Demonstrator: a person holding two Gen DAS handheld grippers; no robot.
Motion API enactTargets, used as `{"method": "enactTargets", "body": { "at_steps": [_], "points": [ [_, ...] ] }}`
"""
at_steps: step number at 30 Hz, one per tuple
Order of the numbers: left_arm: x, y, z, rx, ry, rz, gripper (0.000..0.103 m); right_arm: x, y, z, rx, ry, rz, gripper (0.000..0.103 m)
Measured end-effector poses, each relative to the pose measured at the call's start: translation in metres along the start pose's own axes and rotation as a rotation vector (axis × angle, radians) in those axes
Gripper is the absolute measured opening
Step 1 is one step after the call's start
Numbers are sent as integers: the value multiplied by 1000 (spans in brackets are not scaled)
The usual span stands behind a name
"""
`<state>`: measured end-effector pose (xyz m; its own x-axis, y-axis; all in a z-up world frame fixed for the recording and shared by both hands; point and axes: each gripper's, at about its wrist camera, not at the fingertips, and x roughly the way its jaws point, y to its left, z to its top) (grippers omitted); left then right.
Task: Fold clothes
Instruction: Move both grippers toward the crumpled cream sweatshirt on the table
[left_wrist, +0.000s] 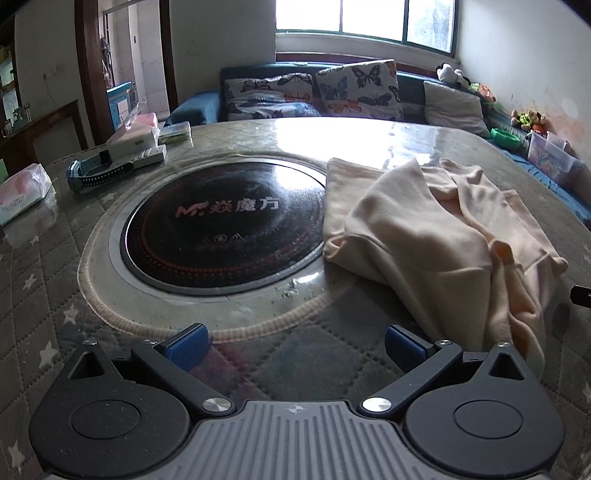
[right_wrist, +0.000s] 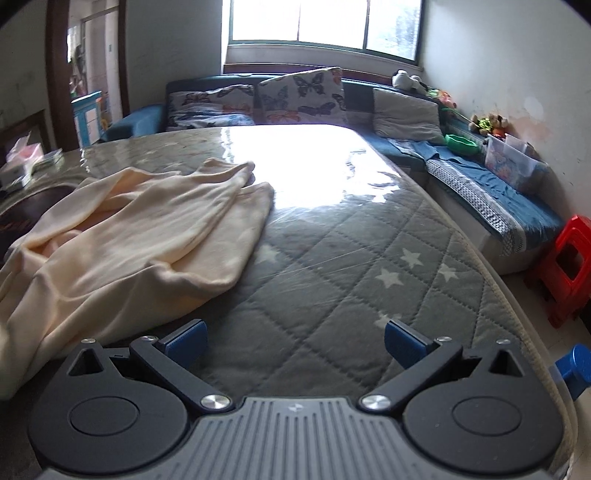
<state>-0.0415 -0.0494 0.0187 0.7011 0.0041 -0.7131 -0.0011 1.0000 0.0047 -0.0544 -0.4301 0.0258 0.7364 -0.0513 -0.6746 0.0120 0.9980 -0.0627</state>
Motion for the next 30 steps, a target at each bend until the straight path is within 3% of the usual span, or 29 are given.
{"method": "enactTargets", "body": {
  "at_steps": [30],
  "points": [
    [-17, -19, -12, 39, 57, -23, 103, -45, 45, -12, -97, -40, 141, 103]
  ]
}}
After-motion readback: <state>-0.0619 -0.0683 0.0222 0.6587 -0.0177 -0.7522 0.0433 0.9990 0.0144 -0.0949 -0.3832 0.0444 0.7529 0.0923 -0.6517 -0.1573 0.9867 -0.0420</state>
